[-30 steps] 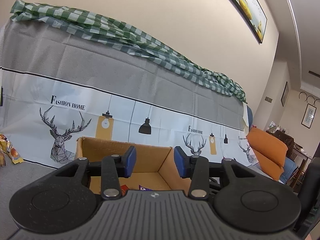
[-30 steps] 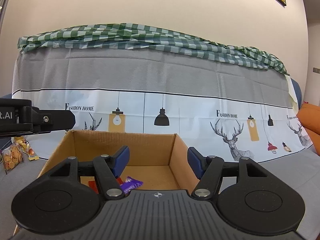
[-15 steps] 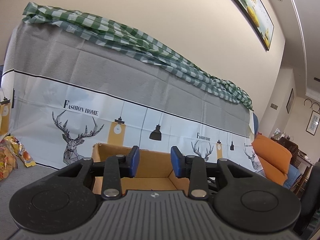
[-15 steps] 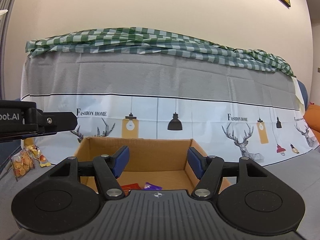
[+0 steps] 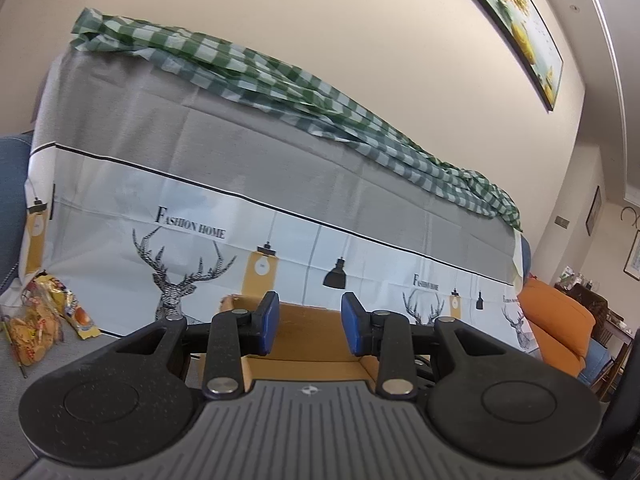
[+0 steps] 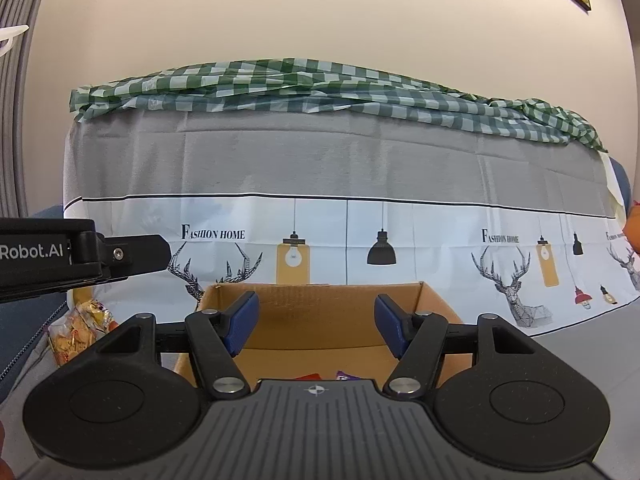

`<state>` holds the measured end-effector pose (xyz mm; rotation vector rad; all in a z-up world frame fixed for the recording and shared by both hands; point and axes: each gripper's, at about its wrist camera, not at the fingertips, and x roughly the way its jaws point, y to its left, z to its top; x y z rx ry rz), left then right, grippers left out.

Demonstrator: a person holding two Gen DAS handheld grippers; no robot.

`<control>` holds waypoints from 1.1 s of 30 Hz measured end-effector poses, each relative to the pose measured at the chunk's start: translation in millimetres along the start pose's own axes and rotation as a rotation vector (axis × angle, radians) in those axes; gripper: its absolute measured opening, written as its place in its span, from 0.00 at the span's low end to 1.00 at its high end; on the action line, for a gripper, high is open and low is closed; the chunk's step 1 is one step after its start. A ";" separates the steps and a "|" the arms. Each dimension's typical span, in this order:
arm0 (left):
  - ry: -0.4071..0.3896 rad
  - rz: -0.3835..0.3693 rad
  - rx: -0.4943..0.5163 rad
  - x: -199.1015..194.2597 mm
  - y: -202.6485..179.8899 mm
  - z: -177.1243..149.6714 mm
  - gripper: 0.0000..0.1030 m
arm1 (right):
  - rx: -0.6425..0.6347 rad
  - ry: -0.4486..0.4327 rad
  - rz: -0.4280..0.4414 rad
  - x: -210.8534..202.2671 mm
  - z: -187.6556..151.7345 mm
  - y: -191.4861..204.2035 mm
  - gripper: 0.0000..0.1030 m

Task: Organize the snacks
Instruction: 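Move both empty tools from the box back to the remaining snacks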

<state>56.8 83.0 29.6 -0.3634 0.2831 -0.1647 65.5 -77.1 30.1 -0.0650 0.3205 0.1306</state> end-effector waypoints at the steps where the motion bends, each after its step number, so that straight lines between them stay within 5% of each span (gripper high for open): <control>1: -0.002 0.007 -0.005 -1.0 3.0 1.1 0.36 | 0.004 0.001 0.003 -0.1 0.7 1.7 0.63; 7: -0.010 0.054 -0.055 -5.7 23.6 8.8 0.36 | 0.017 -0.007 0.027 -2.7 5.8 13.1 0.59; 14: -0.039 0.147 -0.137 -18.2 55.1 19.1 0.36 | 0.032 0.016 0.127 -3.8 13.7 23.3 0.32; 21: -0.066 0.340 -0.411 -32.6 122.8 17.7 0.36 | 0.031 0.194 0.298 6.4 44.5 44.3 0.33; 26: -0.096 0.500 -0.520 -39.7 158.3 6.2 0.36 | 0.009 0.338 0.387 29.8 67.7 77.9 0.34; 33: -0.052 0.630 -0.612 -35.1 192.1 -14.7 0.37 | -0.043 0.444 0.457 82.4 81.0 140.8 0.36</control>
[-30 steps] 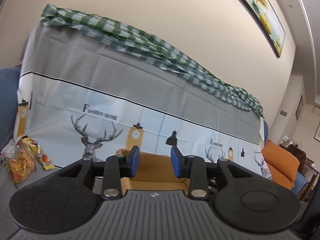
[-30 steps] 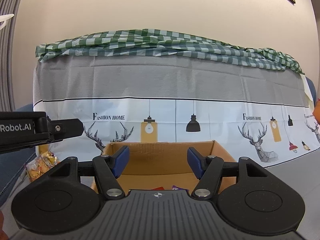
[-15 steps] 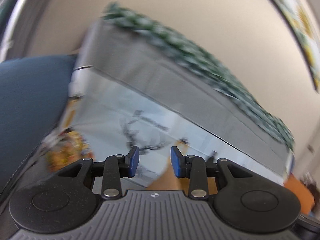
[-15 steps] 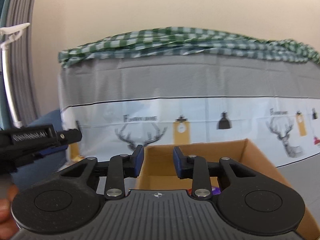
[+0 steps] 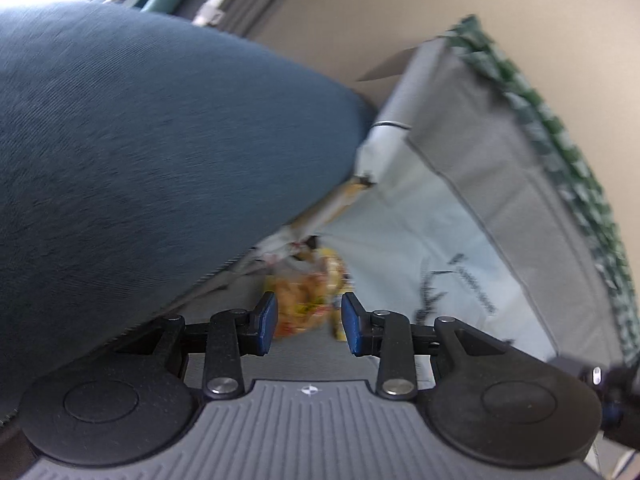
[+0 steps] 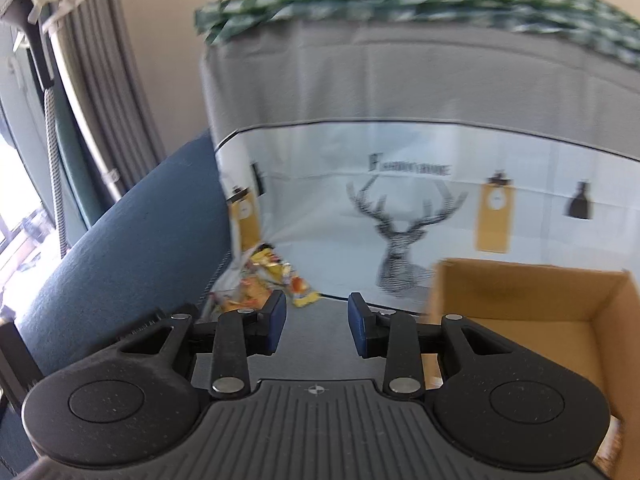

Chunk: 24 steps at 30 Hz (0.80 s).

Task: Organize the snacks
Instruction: 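Move both empty tools from the box back to the remaining snacks, then close the right tool on the yellow wafer bar while the left tool approaches the cracker bag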

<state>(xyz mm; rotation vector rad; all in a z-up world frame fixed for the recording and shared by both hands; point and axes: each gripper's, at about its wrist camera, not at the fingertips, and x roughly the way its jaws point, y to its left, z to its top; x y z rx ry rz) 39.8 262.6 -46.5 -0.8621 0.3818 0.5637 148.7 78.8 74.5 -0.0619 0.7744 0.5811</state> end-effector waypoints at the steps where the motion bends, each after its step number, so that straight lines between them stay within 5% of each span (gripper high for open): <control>1: 0.007 0.016 -0.013 3.6 3.8 -0.7 0.39 | 0.001 0.025 0.013 14.8 5.7 4.6 0.38; 5: 0.061 0.023 -0.037 20.0 15.2 -4.0 0.43 | 0.005 0.091 0.036 68.4 18.8 16.8 0.42; 10: 0.085 0.021 -0.009 38.9 13.5 -10.8 0.65 | -0.039 0.142 0.021 139.9 29.2 22.2 0.47; 18: 0.108 0.053 0.076 81.2 2.6 -24.4 0.79 | -0.180 0.251 -0.016 235.7 23.7 17.7 0.55; 24: 0.082 0.063 0.197 95.1 -15.3 -38.8 0.80 | -0.230 0.332 0.008 281.5 15.7 16.7 0.56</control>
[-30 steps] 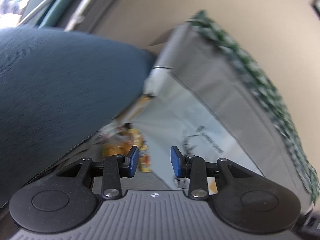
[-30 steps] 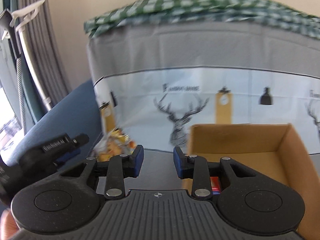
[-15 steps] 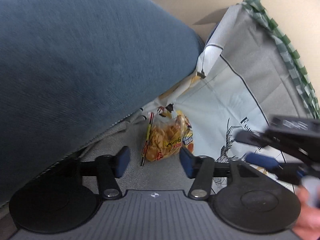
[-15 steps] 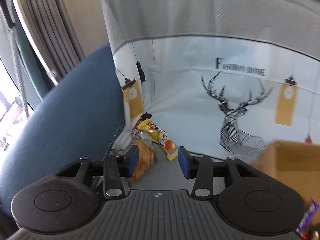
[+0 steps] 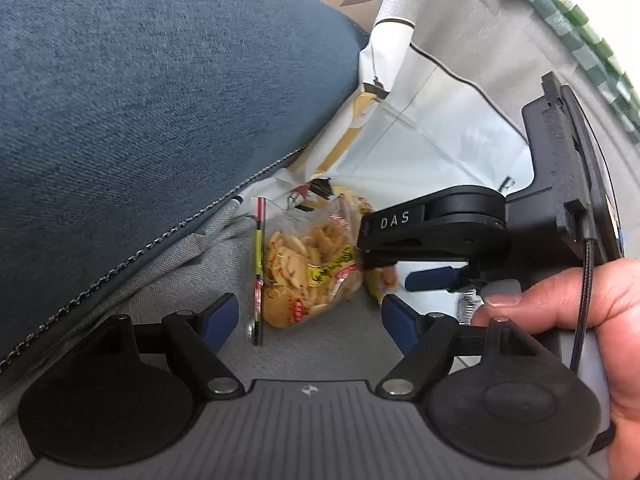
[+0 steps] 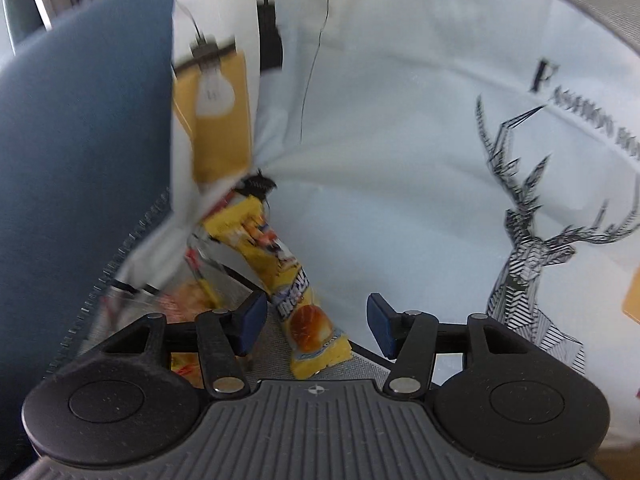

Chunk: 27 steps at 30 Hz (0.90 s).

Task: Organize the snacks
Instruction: 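Close the right tool on the yellow wafer bar while the left tool approaches the cracker bag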

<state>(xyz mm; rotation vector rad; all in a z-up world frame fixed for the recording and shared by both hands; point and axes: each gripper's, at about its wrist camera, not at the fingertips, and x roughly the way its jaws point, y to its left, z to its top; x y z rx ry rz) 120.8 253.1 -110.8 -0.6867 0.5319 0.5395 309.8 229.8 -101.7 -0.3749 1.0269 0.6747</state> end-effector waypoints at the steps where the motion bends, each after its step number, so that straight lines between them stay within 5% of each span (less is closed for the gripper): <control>1: 0.008 0.007 0.008 3.6 0.3 -0.2 0.79 | 0.006 0.004 0.005 4.9 0.0 -1.9 0.55; 4: -0.014 0.042 0.040 10.8 3.7 1.6 0.67 | 0.023 0.007 0.033 9.5 0.4 -4.7 0.54; 7: -0.005 0.001 0.016 12.0 12.2 5.4 0.42 | -0.001 -0.005 0.036 7.0 1.8 -2.0 0.21; 9: -0.007 -0.001 0.007 6.4 13.8 6.0 0.39 | 0.005 -0.017 0.044 1.9 -0.4 -0.8 0.18; 18: 0.056 0.012 0.022 -22.6 11.0 4.2 0.38 | 0.127 -0.082 -0.055 -75.5 -44.2 2.4 0.13; 27: 0.147 0.013 0.017 -67.3 23.9 -8.7 0.38 | 0.200 -0.240 -0.126 -188.1 -158.8 26.8 0.14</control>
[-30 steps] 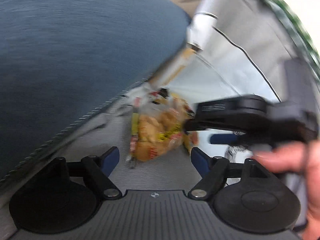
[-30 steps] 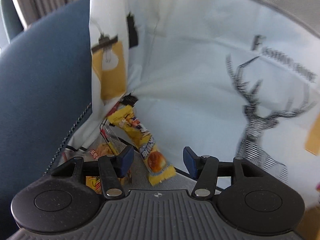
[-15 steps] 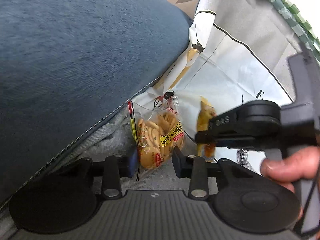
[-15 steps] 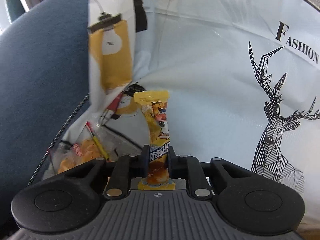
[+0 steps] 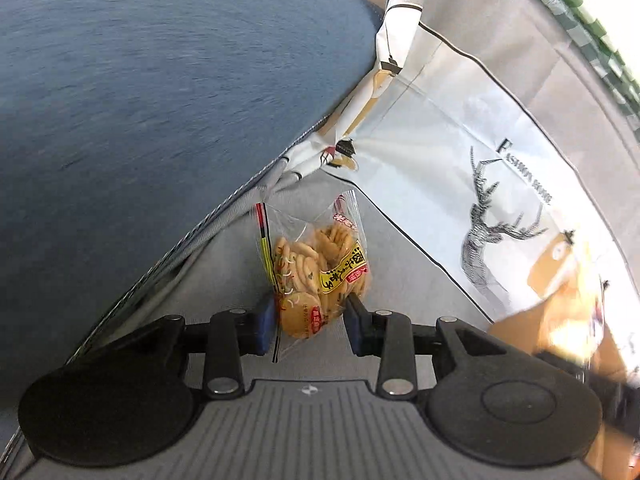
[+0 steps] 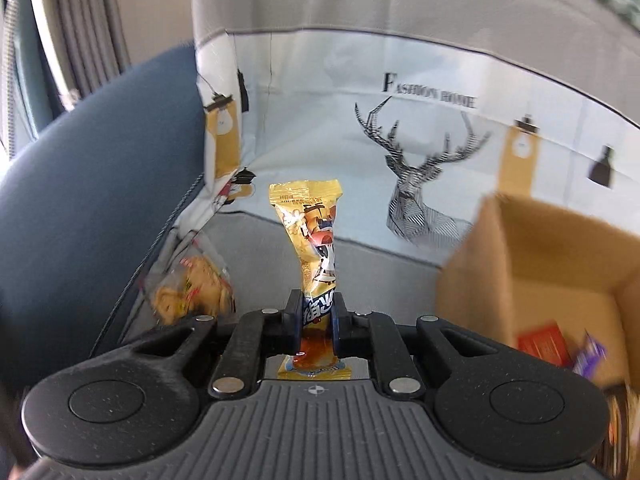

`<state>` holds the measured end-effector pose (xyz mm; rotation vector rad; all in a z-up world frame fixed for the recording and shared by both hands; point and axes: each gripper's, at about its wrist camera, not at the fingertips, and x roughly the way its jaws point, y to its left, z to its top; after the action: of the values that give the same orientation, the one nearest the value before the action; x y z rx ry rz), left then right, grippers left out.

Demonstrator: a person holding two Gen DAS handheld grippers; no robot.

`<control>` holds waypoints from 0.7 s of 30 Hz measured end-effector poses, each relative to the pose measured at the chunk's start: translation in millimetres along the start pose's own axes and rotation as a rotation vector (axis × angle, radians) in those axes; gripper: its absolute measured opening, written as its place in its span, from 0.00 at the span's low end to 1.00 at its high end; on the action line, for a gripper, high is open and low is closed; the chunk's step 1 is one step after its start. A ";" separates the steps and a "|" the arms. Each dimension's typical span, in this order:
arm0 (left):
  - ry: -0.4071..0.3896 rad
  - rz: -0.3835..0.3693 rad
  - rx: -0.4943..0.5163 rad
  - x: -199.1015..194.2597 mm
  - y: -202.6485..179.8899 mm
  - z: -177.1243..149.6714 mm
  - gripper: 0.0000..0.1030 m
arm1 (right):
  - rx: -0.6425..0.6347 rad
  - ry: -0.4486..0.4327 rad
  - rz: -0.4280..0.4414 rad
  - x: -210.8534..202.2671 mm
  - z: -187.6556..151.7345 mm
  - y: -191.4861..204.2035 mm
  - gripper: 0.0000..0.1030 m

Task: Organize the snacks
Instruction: 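Close the right tool on the yellow wafer bar while the left tool approaches the cracker bag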

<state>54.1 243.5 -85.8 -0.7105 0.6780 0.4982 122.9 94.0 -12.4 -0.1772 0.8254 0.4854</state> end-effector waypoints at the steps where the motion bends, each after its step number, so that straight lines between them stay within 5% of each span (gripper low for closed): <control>1: 0.009 -0.005 -0.010 -5.1 2.6 -2.2 0.38 | 0.012 -0.008 0.006 -12.6 -11.5 -2.0 0.14; 9: 0.129 -0.051 -0.158 -25.3 34.4 -10.6 0.39 | -0.016 0.003 0.053 -21.6 -82.5 11.3 0.14; 14: 0.228 -0.060 -0.119 -11.8 27.6 -8.6 0.43 | -0.036 0.022 0.111 -2.3 -108.8 17.2 0.14; 21: 0.211 -0.026 -0.004 -12.6 16.4 -5.4 0.69 | -0.021 0.045 0.139 11.2 -106.5 15.5 0.23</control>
<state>33.2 248.0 -86.8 -0.7818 0.8645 0.4034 51.5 75.7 -91.6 -0.1513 0.8803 0.6229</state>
